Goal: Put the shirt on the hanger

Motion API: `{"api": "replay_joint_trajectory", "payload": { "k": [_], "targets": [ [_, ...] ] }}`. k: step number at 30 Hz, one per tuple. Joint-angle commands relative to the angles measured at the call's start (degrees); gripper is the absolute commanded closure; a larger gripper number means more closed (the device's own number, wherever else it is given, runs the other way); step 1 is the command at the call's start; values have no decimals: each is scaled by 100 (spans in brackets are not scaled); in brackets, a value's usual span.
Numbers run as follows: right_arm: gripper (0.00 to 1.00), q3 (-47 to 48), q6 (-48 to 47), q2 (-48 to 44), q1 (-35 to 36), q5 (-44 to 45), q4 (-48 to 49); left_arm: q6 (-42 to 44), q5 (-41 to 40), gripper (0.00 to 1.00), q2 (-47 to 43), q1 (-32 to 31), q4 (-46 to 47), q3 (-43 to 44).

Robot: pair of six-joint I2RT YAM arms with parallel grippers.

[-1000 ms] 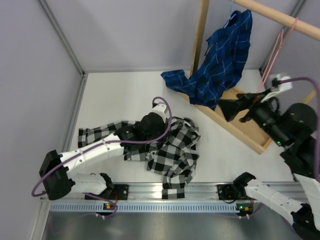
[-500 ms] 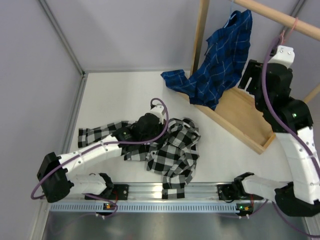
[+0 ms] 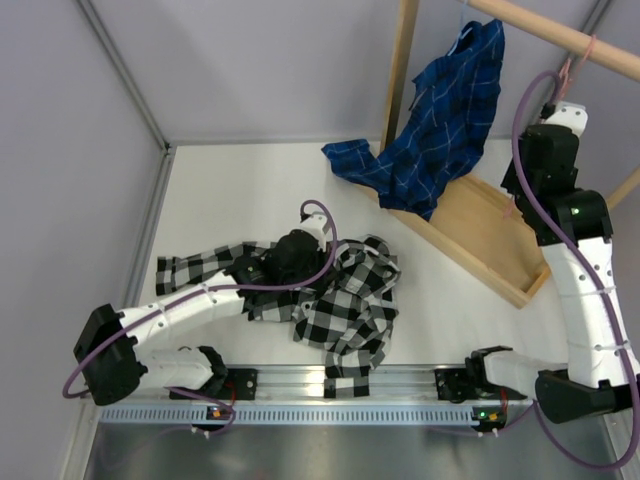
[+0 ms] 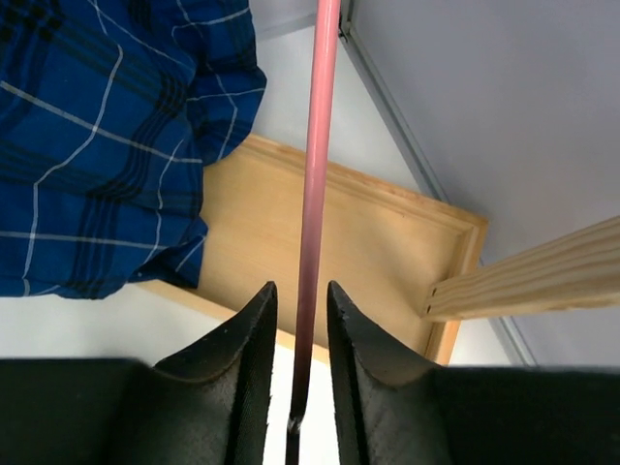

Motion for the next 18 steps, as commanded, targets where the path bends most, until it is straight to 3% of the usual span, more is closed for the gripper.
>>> {"api": "replay_joint_trajectory", "payload": {
  "k": [1,2,8,18],
  "targets": [
    [75,30,17,-128,-134,26,266,-27,64,100,-46,8,320,-8],
    [83,38,34,-155,-134,69,266,-27,64,100,-37,8,312,-8],
    [96,152,70,-287,-126,175,354,-27,134,100,42,8,320,18],
    [100,434,-220,-392,-134,-9,512,-62,214,100,157,8,355,18]
  ]
}}
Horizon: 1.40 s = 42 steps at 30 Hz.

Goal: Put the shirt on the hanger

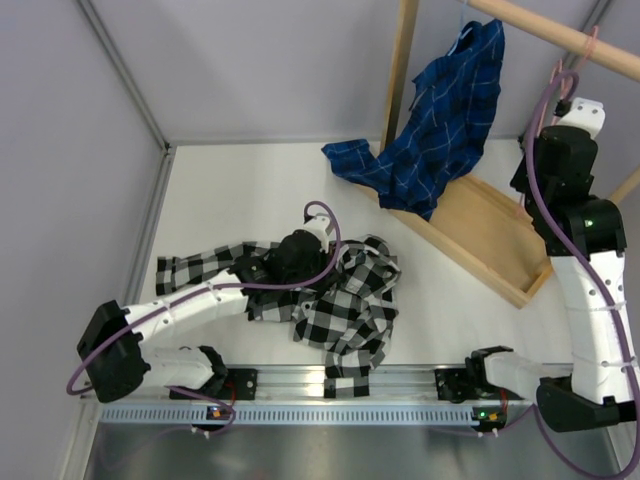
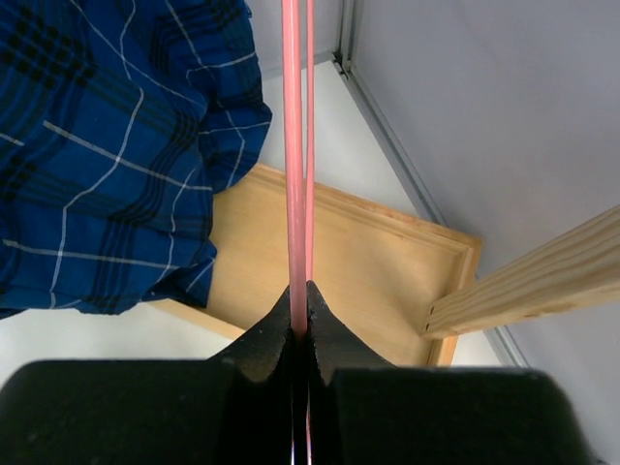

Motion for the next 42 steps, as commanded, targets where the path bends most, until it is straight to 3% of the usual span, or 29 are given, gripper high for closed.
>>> {"api": "replay_joint_trajectory", "payload": {
  "k": [1,6,12,15,19,22,26,30,33,36,42],
  "targets": [
    [100,377,-214,-141,-104,-44,414,-54,85,100,-1,8,316,10],
    [100,571,-468,-245,-104,-527,720,-97,-3,100,-150,8,325,-52],
    [100,141,-724,-685,-104,-1353,1143,-247,-300,100,-282,8,351,-26],
    [100,-52,-803,-870,-95,-2204,619,-466,-600,100,-300,8,343,27],
    [100,-649,-1005,-1343,-86,-4265,-190,-563,-969,100,-238,113,132,281],
    [100,-1519,-1049,-2064,315,-5121,-211,-511,-586,100,-28,534,-53,527],
    [100,-2153,-1058,-2898,1134,-5274,-605,-283,13,100,306,1098,-220,800],
    [100,-2207,-936,-3242,1811,-5064,-1088,-19,286,100,473,1388,-255,958],
    [100,-2206,-874,-3471,1961,-5062,-1423,87,366,100,579,1519,-308,1064],
    [100,-2522,-803,-3551,2032,-5633,-1406,139,557,100,571,1643,-317,1090],
    [100,-2725,-707,-3296,2076,-5459,-1318,166,638,100,448,1722,-378,1117]
  ]
}}
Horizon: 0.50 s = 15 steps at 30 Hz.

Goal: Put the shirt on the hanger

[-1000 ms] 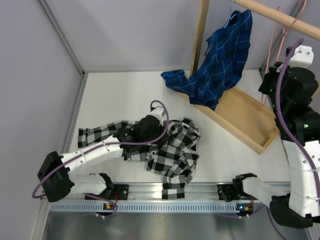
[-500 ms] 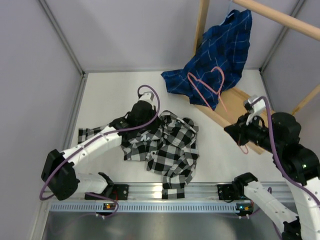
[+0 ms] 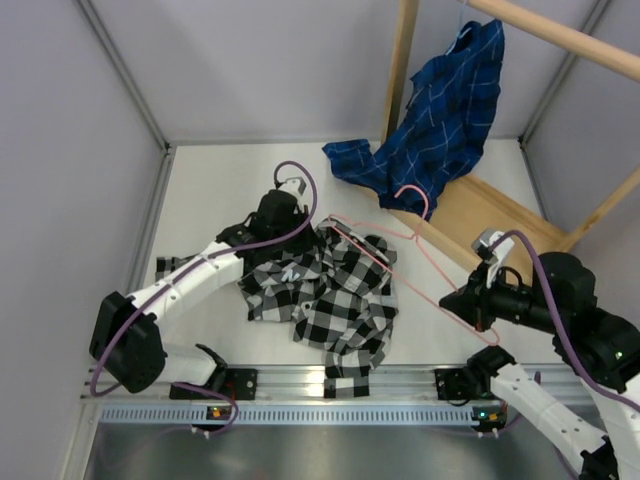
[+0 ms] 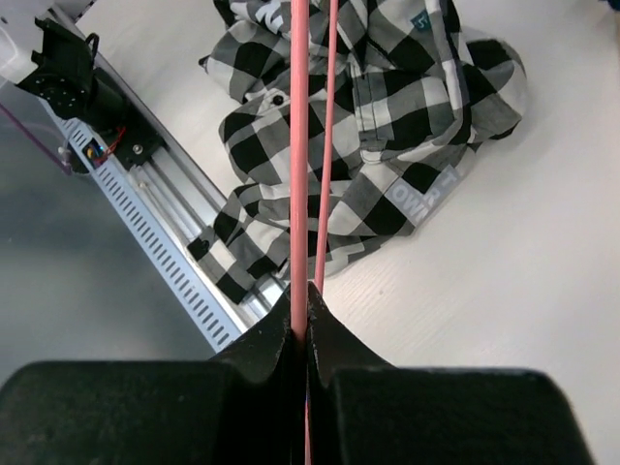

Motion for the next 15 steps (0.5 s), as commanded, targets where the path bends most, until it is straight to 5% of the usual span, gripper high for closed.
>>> {"api": "replay_joint_trajectory", "payload": {
  "k": [1,11,15],
  "targets": [
    [100,-19,107,207,82,-38,22,155,177,100,-127,52,-63,321],
    [100,-660,300,664,267,59,408,155,467,100,-92,123,-152,462],
    [100,-942,519,814,285,-159,1180,85,1387,100,-197,123,6,375]
  ]
}}
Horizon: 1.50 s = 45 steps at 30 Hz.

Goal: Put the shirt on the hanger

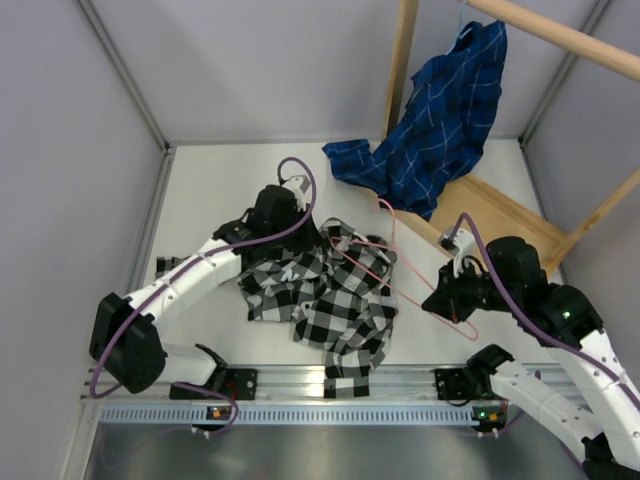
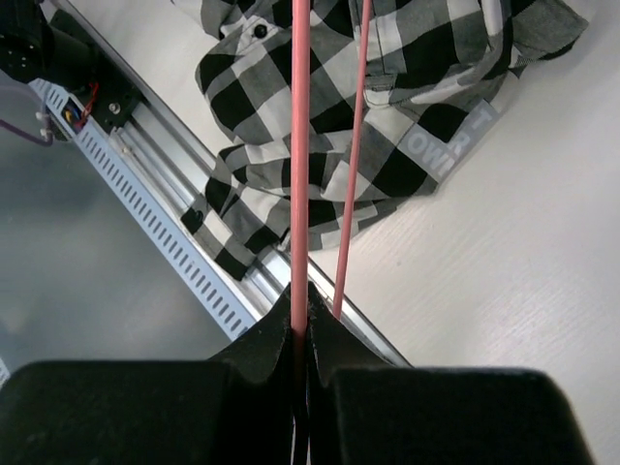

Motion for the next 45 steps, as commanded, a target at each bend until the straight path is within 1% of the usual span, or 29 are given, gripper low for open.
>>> {"api": "replay_joint_trajectory", "payload": {
  "k": [1,2,3,5,6,7,8,9,12,14,15,16,19,20,22,23,24,25,26,27,29,31,32,33,36,39,43,44,45],
  "targets": [
    [100,-188,240,147,105,-355,1159,-35,1054,100,-230,16,377,88],
    [100,-354,284,226,114,-600,1396,-61,1275,100,-309,16,431,36],
    [100,-434,310,262,149,-1072,1947,-70,1512,100,-353,-11,441,-26],
    [100,-644,293,472,184,-1471,2451,-27,1663,100,-580,-37,423,-79],
    [100,-715,267,543,219,-1777,2950,52,1872,100,-687,-46,423,-97],
    [100,-829,249,630,237,-1885,3155,105,1988,100,-792,-46,397,-79],
    [100,-874,197,831,237,-1999,3348,175,2067,100,-993,-98,179,-18],
    [100,-909,179,938,246,-2331,3733,332,2068,100,-1082,-151,3,69],
    [100,-997,3,1351,255,-3034,4175,622,1744,100,-1373,-406,-753,447],
    [100,-1006,-50,1579,264,-3151,4509,720,1296,100,-1470,-625,-1122,701],
    [100,-1015,-33,1624,264,-3099,4658,764,1094,100,-1505,-678,-1463,781],
    [100,-1110,142,1659,264,-3055,5069,773,744,100,-1557,-740,-1597,852],
    [100,-1357,407,1660,281,-3064,5835,808,399,100,-1724,-916,-1932,1045],
    [100,-1392,442,1625,281,-3011,6020,817,41,100,-1742,-960,-2037,1107],
    [100,-1445,442,1520,290,-2599,6048,905,-426,100,-1734,-969,-2466,1361],
    [100,-1506,477,1441,307,-2380,6101,931,-907,100,-1716,-969,-2582,1449],
    [100,-1576,538,1370,334,-1812,6336,984,-999,100,-1699,-969,-2652,1598],
    [100,-1803,739,1291,360,-1572,6530,1010,-1000,100,-1672,-969,-2653,1643],
    [100,-1962,863,1169,473,-1413,6784,1037,-930,100,-1637,-978,-2653,1704],
    [100,-2103,960,1141,553,-1220,7335,1037,-921,100,-1585,-995,-2653,1870],
    [100,-2350,970,1123,746,-1095,7655,1098,-964,100,-1348,-1187,-2662,2073],
    [100,-2412,804,1158,1036,-832,7753,1203,-1332,100,-1111,-1433,-2662,2362],
    [100,-2421,785,1193,1107,-779,7779,1247,-1438,100,-1049,-1670,-2653,2451],
    [100,-2438,768,1194,1107,-778,7841,1344,-1665,100,-987,-1768,-2662,2530],
    [100,-2535,758,1089,1107,-533,7964,1581,-1782,100,-855,-1988,-2662,2698],
    [100,-2903,934,930,1107,-471,8639,1871,-1676,100,-802,-2199,-2671,2751],
    [100,-3246,1285,781,1107,-453,9439,2039,-1922,100,-741,-2427,-2767,2786],
    [100,-3334,1338,781,1116,-436,9772,2108,-1966,100,-714,-2506,-2794,2821],
    [100,-3422,1373,755,1116,-435,9958,2144,-2001,98,-705,-2542,-2811,2839]
  ]
}}
